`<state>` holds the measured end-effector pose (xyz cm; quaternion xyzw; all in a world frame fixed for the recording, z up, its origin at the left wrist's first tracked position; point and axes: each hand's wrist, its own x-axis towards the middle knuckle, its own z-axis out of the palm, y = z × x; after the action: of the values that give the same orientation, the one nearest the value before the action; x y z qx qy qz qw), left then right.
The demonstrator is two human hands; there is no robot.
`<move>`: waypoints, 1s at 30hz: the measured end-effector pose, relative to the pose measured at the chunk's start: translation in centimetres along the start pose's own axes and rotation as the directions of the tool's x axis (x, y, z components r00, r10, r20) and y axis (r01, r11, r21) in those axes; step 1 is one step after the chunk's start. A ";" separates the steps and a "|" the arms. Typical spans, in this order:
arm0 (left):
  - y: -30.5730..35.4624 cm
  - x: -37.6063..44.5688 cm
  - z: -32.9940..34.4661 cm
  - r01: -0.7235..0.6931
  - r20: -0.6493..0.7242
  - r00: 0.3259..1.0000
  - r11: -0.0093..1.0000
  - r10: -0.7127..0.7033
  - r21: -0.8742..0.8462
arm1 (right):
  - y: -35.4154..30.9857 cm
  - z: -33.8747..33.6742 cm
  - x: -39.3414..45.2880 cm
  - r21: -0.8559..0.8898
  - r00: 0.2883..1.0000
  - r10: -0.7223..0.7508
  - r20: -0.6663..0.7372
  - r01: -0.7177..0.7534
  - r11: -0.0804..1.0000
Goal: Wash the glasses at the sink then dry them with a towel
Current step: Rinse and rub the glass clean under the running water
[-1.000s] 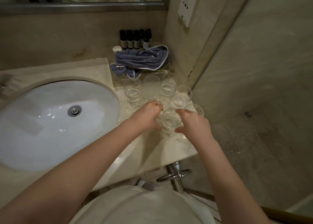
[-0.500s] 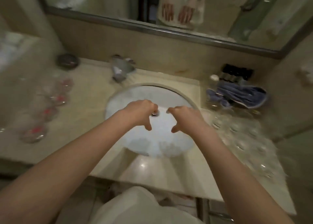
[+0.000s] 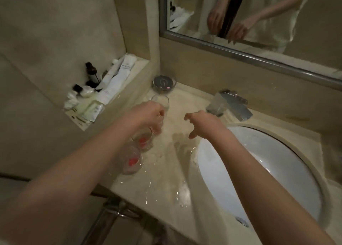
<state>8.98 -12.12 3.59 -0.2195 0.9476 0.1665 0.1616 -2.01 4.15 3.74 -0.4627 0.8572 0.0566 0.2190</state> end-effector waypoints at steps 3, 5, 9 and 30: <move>-2.0 2.5 -1.3 -0.003 0.006 1.000 1.000 0.003 -0.030 | -0.9 -0.9 3.5 -0.005 1.000 -0.006 -0.016 0.006 1.000; -2.9 4.2 -1.9 0.005 0.004 1.000 0.998 -0.005 -0.058 | -1.2 -1.5 5.5 0.022 1.000 -0.004 -0.020 0.005 1.000; -4.0 7.3 -2.3 0.014 -0.008 1.000 0.997 -0.014 -0.073 | -1.3 -2.4 9.1 0.048 0.999 -0.010 -0.047 0.013 0.999; -4.1 13.3 0.8 -0.043 0.041 0.998 0.989 0.049 -0.140 | -2.9 -3.1 15.6 0.103 0.997 -0.078 0.008 0.077 0.992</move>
<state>-0.23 -20.08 -3.11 -0.2046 0.9346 0.2407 0.1633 -8.04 -10.41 0.12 -0.4833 0.8390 0.0066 0.2499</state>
